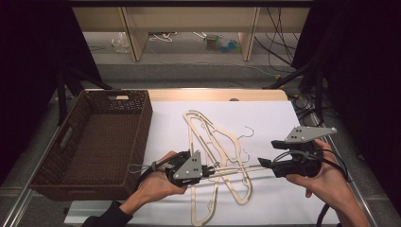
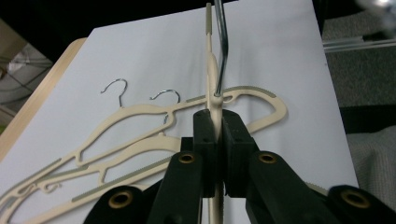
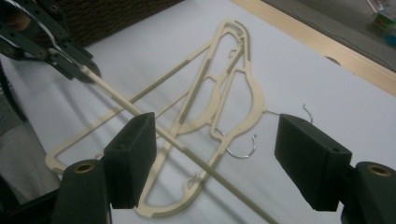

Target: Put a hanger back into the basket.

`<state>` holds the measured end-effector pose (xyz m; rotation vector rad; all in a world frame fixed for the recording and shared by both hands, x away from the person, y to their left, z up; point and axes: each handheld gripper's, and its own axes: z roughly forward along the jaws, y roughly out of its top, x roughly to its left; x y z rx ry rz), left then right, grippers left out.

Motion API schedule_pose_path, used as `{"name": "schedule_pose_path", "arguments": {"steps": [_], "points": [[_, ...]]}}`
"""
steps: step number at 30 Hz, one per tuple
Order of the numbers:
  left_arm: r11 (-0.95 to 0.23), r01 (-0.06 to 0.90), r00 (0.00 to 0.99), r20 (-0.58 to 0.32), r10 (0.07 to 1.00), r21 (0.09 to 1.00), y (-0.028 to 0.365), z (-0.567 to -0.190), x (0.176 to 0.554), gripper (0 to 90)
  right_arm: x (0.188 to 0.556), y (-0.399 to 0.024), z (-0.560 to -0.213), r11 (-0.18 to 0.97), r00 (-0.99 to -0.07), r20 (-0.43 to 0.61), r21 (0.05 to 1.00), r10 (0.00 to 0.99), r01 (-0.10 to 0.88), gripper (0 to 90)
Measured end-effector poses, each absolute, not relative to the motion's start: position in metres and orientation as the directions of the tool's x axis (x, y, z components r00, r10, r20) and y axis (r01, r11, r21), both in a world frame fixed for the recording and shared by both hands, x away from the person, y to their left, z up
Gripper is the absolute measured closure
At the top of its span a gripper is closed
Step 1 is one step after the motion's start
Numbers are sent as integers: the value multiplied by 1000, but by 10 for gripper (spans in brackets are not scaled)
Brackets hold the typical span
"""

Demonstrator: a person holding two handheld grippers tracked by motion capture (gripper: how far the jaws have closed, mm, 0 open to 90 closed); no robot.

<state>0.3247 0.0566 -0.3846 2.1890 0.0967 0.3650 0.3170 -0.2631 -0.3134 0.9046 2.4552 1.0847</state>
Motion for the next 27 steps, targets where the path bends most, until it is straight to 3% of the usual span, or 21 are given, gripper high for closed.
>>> {"name": "schedule_pose_path", "arguments": {"steps": [8, 13, 22, 27], "points": [[-515, 117, 932, 85, 352, 849, 78, -359, 345, 857, 315, -265, -315, 498, -736, -11, 743, 677, 447, 309], [-511, 140, 910, 94, 405, 848, 88, -339, 351, 857, 309, -264, -317, 501, -738, -10, 740, 675, 449, 308], [-395, 236, 880, -23, 474, 888, 123, -286, 350, 857, 305, -261, -344, 512, -737, 13, 710, 676, 483, 296], [-379, 215, 867, 3, 499, 900, 140, -259, 345, 857, 304, -261, -355, 503, -732, 32, 706, 681, 499, 296]]}}
